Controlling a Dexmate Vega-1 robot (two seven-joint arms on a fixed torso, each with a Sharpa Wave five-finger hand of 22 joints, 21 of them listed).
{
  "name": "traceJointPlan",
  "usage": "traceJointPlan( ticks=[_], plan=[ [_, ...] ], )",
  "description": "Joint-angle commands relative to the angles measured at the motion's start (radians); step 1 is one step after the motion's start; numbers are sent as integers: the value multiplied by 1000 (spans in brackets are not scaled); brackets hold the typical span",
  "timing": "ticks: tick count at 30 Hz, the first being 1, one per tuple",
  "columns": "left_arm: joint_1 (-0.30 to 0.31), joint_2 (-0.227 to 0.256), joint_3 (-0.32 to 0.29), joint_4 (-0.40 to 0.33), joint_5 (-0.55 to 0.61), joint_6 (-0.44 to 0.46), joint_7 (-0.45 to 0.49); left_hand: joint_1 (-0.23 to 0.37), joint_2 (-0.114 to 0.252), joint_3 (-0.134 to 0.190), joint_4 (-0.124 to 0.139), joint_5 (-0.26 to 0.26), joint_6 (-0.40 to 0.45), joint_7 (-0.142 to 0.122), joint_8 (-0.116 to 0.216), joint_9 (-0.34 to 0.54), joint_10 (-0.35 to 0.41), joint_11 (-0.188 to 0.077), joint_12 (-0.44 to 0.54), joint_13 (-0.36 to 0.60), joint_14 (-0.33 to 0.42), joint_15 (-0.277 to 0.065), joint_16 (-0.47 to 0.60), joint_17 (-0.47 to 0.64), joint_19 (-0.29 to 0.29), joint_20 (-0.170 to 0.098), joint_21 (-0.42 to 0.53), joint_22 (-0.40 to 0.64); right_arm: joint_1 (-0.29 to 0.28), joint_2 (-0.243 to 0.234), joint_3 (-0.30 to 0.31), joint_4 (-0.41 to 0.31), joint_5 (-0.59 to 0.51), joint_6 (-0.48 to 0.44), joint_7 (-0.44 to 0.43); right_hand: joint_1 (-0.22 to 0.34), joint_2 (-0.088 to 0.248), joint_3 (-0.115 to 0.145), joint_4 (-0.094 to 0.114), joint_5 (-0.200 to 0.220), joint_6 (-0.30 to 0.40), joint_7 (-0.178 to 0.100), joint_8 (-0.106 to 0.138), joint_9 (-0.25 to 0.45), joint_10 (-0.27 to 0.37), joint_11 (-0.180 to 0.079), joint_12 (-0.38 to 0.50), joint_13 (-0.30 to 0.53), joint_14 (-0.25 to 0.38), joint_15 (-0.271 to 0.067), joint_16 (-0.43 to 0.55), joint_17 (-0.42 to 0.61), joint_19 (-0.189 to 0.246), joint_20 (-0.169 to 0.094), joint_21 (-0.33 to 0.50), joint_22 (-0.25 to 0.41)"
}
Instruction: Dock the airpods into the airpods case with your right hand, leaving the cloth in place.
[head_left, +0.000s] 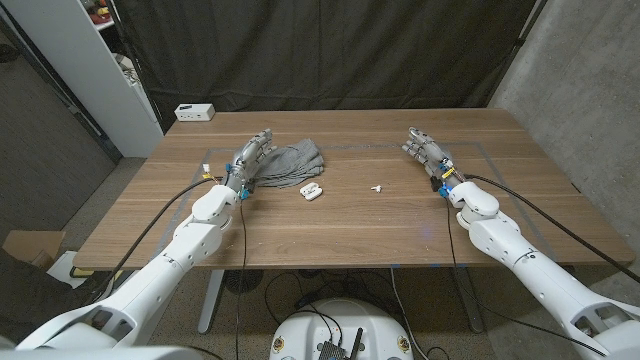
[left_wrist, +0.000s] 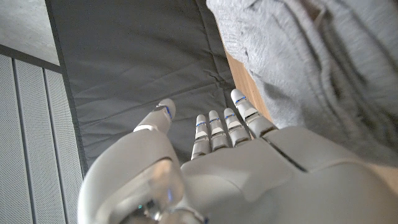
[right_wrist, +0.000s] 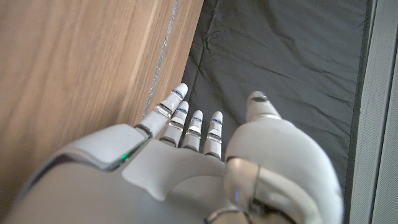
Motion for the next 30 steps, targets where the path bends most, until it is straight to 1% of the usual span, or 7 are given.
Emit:
traceJointPlan(
  ticks=[1, 2, 5, 11, 15, 21, 30],
  plan=[
    [143, 67, -33, -165, 41, 5, 97, 11, -1, -3, -7, 6, 10, -12, 5, 4, -2, -3, -2, 6, -3, 1, 3, 5, -15, 9, -8, 3, -42, -197, -22, -260, -92, -218, -34, 20, 0, 10, -21, 8, 59, -11, 7, 9, -54, 7, -2, 8, -73, -53, -4, 10, -67, 61, -2, 7],
    [151, 69, -38, -168, 38, 2, 100, 11, -1, -5, -7, 6, 11, -15, 5, 5, -2, -3, -2, 6, -4, 1, 3, 5, -17, 10, -9, 3, -38, -218, -29, -291, -113, -250, -44, 26, -2, 13, -26, 9, 62, 1, 6, 9, -68, 1, -4, 9, -90, -48, -8, 10, -85, 69, -6, 7],
    [171, 70, -52, -170, 36, -23, 103, 11, -1, -8, -10, 6, 15, -21, 5, 5, -4, -3, -4, 6, -7, 2, 3, 5, -23, 17, -14, 3, -21, -271, -53, -377, -166, -346, -59, 49, -6, 22, -40, 12, 80, -4, 8, 9, -99, -6, -7, 10, -139, -31, -14, 10, -131, 95, -12, 7],
    [213, 98, -91, -191, 57, -58, 129, 9, -12, -18, -17, 8, 24, -37, 7, 7, 5, -8, -2, 8, -12, 2, 2, 4, -38, 27, -25, 4, 54, -331, -145, -529, -319, -547, -69, 103, -25, 40, -57, 10, 114, -56, 7, 9, -145, -37, -3, 11, -237, -28, -15, 10, -217, 115, -13, 6],
    [226, 110, -115, -186, 62, -82, 130, 9, -13, -23, -21, 9, 33, -46, 9, 8, 8, -10, -3, 9, -15, 4, 2, 5, -51, 29, -33, 4, 119, -324, -226, -582, -428, -646, -52, 130, -35, 47, -57, 8, 119, -80, 2, 10, -169, -59, -2, 11, -285, -23, -14, 9, -264, 111, -13, 5],
    [233, 121, -140, -171, 65, -102, 127, 7, -22, -34, -31, 14, 63, -60, 16, 9, 11, -21, -4, 11, -20, -8, 3, 4, -60, 24, -45, 4, 213, -280, -340, -613, -566, -751, -3, 164, -47, 56, -59, 6, 114, -81, -5, 10, -198, -66, -2, 11, -351, 14, -15, 10, -314, 133, -12, 4],
    [197, 119, -146, -113, 61, -132, 83, 9, -23, -40, -39, 18, 90, -66, 22, 10, 14, -22, -4, 13, -24, -10, 3, 4, -67, 26, -55, 4, 349, -215, -511, -615, -753, -835, 141, 209, -48, 74, -64, 11, 90, -82, -13, 10, -237, -73, -6, 11, -384, 20, -9, 10, -341, 146, -9, 4]
  ],
)
